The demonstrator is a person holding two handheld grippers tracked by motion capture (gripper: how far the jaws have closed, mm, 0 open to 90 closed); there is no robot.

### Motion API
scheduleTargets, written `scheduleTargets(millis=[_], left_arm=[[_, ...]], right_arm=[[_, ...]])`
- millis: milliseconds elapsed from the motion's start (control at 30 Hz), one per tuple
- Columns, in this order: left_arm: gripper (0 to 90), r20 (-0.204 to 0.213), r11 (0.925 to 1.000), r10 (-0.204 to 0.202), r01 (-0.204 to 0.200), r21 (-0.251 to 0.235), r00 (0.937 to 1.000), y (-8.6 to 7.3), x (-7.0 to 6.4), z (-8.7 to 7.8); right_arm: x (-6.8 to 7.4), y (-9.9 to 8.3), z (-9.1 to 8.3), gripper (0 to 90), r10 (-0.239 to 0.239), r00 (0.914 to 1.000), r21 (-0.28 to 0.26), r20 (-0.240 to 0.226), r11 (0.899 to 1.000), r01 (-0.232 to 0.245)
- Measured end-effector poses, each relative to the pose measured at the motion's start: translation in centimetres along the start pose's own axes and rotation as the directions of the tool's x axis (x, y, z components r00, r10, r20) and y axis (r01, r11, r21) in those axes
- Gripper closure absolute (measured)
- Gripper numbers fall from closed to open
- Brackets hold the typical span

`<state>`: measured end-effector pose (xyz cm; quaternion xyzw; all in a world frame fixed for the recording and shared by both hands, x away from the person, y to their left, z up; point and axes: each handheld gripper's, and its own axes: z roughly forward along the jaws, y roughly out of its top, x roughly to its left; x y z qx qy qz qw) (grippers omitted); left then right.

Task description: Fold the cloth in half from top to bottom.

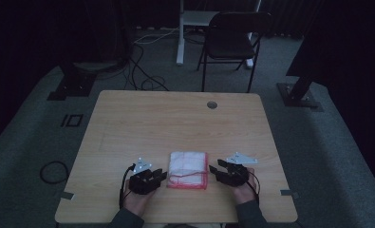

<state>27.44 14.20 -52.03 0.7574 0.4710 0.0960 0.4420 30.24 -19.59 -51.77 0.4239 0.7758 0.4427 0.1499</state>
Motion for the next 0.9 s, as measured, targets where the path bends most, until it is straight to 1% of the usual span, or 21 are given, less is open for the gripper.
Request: scheduleTargets(millis=[100, 200, 300, 433, 567, 733, 900], left_arm=[[70.3, -0.003, 1.0, -0.003, 0.003, 0.002, 1.0, -0.2, 0.2, 0.0], [69.8, 0.002, 1.0, -0.001, 0.001, 0.003, 1.0, -0.2, 0.1, 0.2], [69.0, 0.009, 1.0, 0.006, -0.006, 0.005, 0.9999, -0.2, -0.2, 0.4], [68.5, 0.006, 0.9998, 0.018, -0.018, 0.006, 0.9998, -0.3, -0.4, 0.6], [68.3, -0.007, 0.9998, 0.021, -0.021, 0.002, 0.9997, -0.3, -0.1, 0.4], [68.1, -0.018, 0.9998, 0.017, -0.017, 0.005, 0.9997, -0.5, 0.4, 0.4], [68.0, -0.024, 0.9999, 0.014, -0.014, 0.01, 0.9996, -0.7, 0.6, 0.4]], right_arm=[[-0.2, -0.2, 0.0, 50.3, 0.009, 0.9999, 0.001, 0.004, 1.0, -0.009], [-0.3, -0.3, 0.0, 50.1, 0.018, 0.9998, 0.0, 0.003, 1.0, -0.018], [-0.1, -0.3, 0.0, 49.9, 0.005, 0.9999, 0.002, 0.013, 1.0, -0.005], [0.0, -0.4, 0.1, 49.8, 0.006, 0.9999, 0.004, 0.011, 1.0, -0.006], [-0.2, -0.8, 0.3, 49.8, -0.005, 0.9997, 0.018, 0.024, 1.0, 0.004], [-0.5, -1.1, 0.5, 49.8, 0.001, 0.9995, 0.028, 0.032, 1.0, -0.001], [-0.9, -1.3, 0.5, 49.7, 0.008, 0.9991, 0.027, 0.042, 1.0, -0.009]])
